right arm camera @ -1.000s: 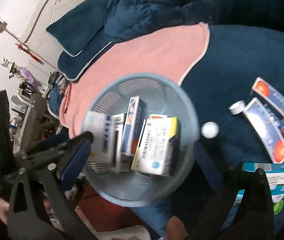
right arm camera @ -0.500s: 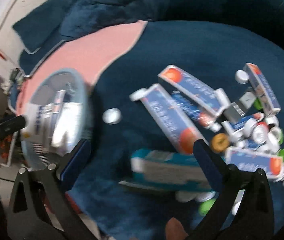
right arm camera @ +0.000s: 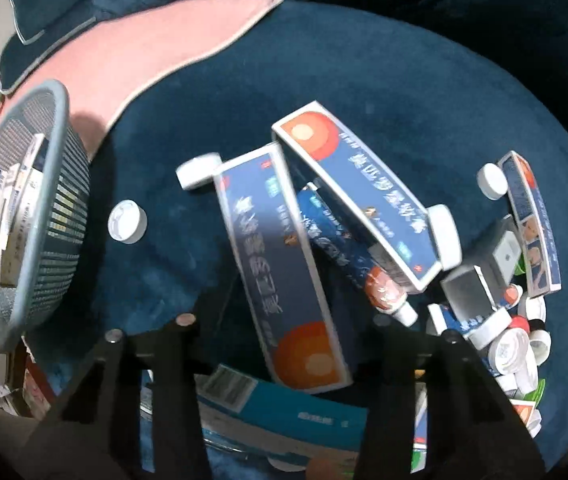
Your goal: Organize objects
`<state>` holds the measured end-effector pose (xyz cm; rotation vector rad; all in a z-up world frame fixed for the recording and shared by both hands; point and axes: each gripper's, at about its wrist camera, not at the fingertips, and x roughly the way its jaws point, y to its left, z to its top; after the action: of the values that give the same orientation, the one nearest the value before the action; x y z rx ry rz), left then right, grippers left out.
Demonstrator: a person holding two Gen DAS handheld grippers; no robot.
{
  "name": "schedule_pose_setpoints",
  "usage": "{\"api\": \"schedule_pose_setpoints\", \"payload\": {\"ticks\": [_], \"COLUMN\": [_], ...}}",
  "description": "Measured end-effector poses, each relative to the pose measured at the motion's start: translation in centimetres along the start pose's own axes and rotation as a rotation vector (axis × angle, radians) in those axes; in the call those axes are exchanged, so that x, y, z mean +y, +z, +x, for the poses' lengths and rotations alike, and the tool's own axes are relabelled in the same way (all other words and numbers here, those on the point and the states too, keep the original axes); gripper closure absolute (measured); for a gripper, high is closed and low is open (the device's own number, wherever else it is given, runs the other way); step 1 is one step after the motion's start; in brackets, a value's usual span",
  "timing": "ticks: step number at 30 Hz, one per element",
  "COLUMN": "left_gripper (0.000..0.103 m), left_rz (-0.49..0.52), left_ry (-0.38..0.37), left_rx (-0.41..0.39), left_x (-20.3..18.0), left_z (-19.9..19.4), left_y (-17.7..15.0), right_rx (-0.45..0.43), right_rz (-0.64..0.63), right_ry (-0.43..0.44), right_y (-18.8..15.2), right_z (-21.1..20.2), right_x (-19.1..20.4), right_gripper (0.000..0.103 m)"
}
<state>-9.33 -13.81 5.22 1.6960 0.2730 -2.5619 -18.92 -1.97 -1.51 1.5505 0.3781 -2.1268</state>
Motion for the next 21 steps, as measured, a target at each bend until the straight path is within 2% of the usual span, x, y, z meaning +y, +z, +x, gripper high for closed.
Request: {"api": "schedule_pose_setpoints", "payload": {"ticks": [5,9,16,18,21], "left_gripper": [0.008,0.008,0.008,0.008,0.008], "left_rz": [0.139,0.330,0.681,0.748,0.766], "left_ry": [-0.041,-0.074,-0.085,-0.090,-0.112], "left_rx": [0.007,0.016,0.031,0.044,0.066], "left_x": [-3.7,-8.2,-15.3,-16.4,-16.9], "left_z": [1.5,2.9,5.9,7.2,8.5], "left_y": [-0.3,-1.1,-2.9,-3.0,-2.7], "right_rx": [-0.124,-0.187,-0.159,-0.149,-0.157], "right_rz": [0.125,0.194,0.268,0.283,0.320], "right_ry": [0.055,0.058,0.095,0.106,0.126], "right_y": [-1.4,-3.1,-6.5,-7.1,-8.5], "right_z": [-4.9,-9.4,-13.0,-13.0,-13.0], "right_x": [-3.5,-6.3,-8.5,-8.7,-9.4], "right_gripper": [0.062,0.062,0.062,0.062,0.062]}}
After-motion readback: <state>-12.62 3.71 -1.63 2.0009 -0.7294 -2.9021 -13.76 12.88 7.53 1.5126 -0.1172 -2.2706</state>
